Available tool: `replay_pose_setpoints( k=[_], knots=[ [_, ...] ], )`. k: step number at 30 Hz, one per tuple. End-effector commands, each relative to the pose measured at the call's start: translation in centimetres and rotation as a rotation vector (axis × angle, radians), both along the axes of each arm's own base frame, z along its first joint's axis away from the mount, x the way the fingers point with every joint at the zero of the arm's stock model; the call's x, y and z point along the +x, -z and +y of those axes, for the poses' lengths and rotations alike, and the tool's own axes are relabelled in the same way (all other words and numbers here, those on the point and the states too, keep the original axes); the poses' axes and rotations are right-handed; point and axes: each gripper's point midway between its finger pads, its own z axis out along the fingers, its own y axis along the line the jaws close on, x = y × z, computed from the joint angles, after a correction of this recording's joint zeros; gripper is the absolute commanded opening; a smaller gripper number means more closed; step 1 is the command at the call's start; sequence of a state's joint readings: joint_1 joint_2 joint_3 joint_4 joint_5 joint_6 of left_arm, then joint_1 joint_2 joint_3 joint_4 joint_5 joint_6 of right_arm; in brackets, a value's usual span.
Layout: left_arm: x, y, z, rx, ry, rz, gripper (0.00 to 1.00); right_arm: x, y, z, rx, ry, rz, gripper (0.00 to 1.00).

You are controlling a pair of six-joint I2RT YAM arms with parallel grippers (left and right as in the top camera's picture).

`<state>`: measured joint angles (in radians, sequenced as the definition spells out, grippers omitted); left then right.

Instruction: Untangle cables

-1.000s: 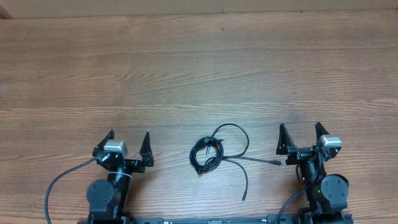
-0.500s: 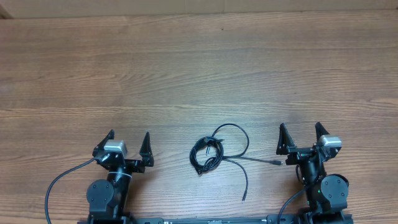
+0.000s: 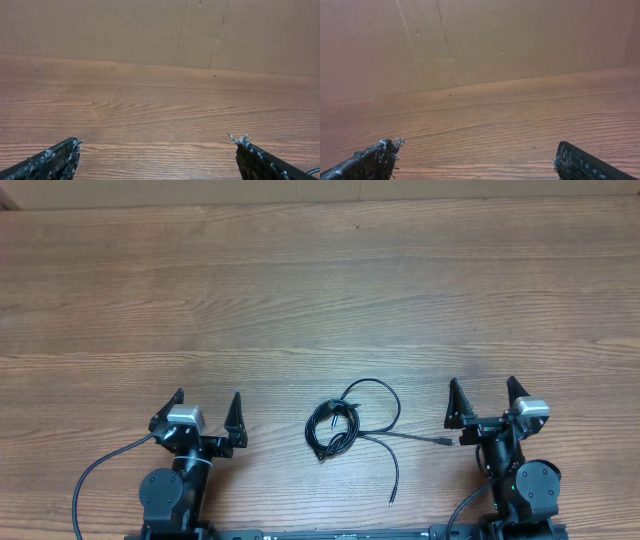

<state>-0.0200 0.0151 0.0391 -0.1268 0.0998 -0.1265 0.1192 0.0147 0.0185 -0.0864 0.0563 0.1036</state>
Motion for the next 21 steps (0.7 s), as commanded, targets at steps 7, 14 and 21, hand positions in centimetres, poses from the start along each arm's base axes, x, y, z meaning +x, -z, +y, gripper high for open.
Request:
replay_pose_setpoints(
  k=[7, 14, 21],
  knots=[
    [0.2, -1.0, 2.1, 0.045, -0.123, -0.054, 0.99, 0.0, 0.1, -0.1, -0.006, 0.004, -0.009, 1.00],
    [-0.3, -2.7, -0.2, 0.039, 0.015, -0.066, 1.00, 0.0, 0.1, -0.1, -0.006, 0.004, -0.009, 1.00],
    [-1.3, -6.8, -0.7, 0.049, 0.045, 0.027, 0.99, 0.0, 0.1, -0.1, -0.006, 0.004, -0.009, 1.00]
  ],
)
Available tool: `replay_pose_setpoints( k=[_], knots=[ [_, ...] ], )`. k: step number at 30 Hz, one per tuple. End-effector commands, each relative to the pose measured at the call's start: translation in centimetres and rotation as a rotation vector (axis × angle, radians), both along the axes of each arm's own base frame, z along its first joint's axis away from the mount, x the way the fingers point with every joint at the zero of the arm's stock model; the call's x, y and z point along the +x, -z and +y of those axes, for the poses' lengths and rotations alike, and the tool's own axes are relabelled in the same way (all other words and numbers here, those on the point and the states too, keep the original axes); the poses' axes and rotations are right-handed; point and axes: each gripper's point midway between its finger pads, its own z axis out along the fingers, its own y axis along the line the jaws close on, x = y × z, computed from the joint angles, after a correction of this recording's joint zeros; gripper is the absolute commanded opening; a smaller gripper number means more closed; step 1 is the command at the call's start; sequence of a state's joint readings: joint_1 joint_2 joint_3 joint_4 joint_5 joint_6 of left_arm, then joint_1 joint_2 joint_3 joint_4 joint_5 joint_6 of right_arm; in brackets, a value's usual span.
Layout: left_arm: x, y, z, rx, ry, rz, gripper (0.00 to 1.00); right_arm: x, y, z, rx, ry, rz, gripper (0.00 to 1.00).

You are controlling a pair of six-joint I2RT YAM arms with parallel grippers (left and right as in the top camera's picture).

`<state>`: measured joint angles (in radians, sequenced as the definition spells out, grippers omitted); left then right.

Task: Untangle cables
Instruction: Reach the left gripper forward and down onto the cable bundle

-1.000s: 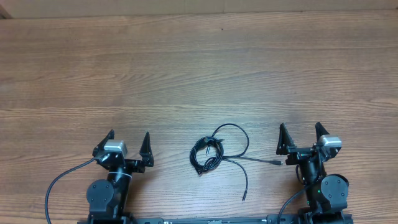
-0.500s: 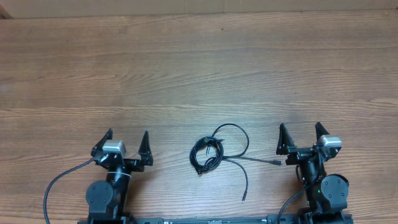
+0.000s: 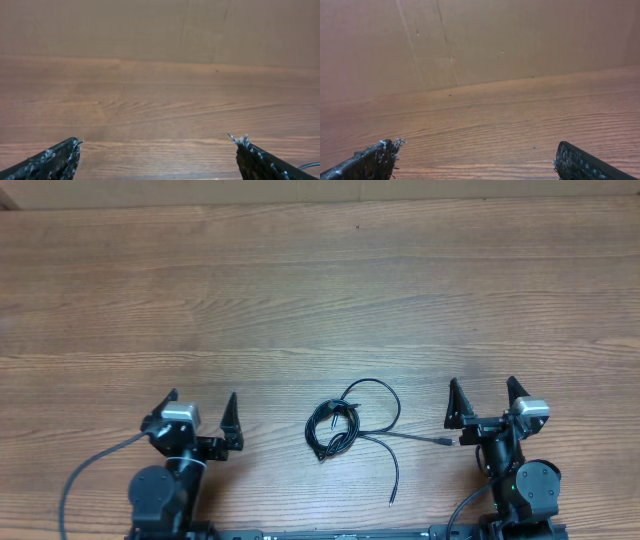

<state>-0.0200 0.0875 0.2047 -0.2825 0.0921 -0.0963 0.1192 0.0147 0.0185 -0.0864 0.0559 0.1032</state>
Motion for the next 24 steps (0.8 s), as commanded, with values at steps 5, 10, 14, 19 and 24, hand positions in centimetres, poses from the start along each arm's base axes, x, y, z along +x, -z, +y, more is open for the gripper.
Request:
replay_pose_setpoints(
  k=[5, 10, 14, 19, 24],
  knots=[
    [-0.3, -5.6, -1.7, 0.003, 0.102, 0.138, 1.00, 0.0, 0.1, -0.1, -0.005, 0.004, -0.009, 1.00],
    [0.4, -6.9, -3.1, -0.029, 0.181, 0.324, 1.00, 0.0, 0.1, -0.1, -0.005, 0.004, -0.009, 1.00],
    [0.6, -8.2, -6.1, -0.106, 0.348, 0.435, 0.99, 0.0, 0.1, -0.1, -0.005, 0.004, -0.009, 1.00],
    [1.4, -7.5, -8.5, -0.202, 0.484, 0.514, 1.00, 0.0, 0.1, -0.1, -0.005, 0.004, -0.009, 1.00],
    [1.9, -5.6, -9.7, -0.273, 0.550, 0.623, 1.00, 0.0, 0.1, -0.1, -0.005, 0.004, -0.009, 1.00]
  ],
)
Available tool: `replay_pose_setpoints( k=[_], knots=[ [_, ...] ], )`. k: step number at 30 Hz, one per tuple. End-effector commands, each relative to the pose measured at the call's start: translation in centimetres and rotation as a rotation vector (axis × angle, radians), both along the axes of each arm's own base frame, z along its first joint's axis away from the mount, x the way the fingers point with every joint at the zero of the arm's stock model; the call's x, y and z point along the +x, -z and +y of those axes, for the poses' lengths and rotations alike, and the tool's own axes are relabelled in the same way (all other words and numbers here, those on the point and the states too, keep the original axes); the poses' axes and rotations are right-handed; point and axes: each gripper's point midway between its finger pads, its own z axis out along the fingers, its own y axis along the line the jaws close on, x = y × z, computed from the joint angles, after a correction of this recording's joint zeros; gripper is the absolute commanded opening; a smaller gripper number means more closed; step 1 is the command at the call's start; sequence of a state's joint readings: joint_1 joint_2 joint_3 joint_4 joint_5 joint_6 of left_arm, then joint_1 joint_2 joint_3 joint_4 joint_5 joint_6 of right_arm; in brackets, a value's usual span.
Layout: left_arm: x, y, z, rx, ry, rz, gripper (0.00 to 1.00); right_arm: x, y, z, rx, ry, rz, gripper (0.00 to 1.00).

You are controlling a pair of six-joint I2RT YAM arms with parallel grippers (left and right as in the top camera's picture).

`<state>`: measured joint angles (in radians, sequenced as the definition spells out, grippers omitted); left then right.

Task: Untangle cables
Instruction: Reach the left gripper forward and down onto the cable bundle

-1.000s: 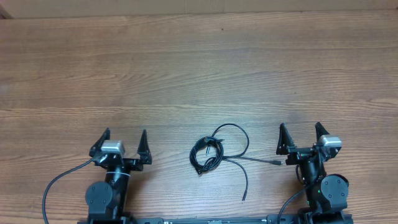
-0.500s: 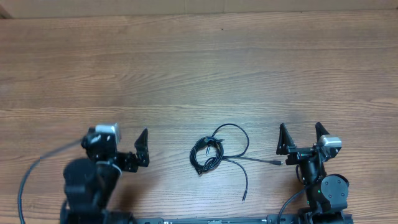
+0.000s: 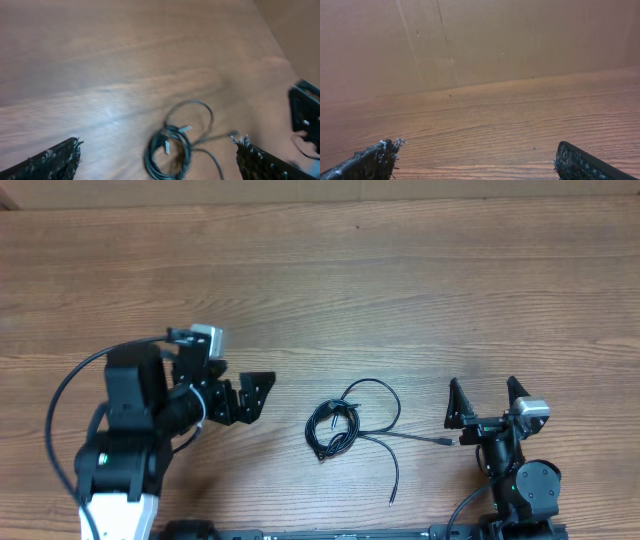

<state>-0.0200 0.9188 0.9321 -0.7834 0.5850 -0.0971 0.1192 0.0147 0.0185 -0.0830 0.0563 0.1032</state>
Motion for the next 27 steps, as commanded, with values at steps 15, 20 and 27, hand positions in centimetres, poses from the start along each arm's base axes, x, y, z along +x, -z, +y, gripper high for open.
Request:
replay_pose_setpoints(
  k=[15, 20, 27],
  knots=[
    [-1.0, 11.8, -4.8, 0.351, 0.006, 0.414, 0.88, 0.0, 0.1, -0.1, -0.006, 0.004, -0.006, 1.00],
    [-1.8, 14.6, -6.6, 0.506, 0.071, 0.415, 0.88, 0.0, 0.1, -0.1, -0.006, 0.004, -0.006, 1.00],
    [-0.9, 18.2, -7.2, 0.672, 0.077, 0.396, 0.80, 0.0, 0.1, -0.1, -0.006, 0.004, -0.006, 1.00]
  ],
)
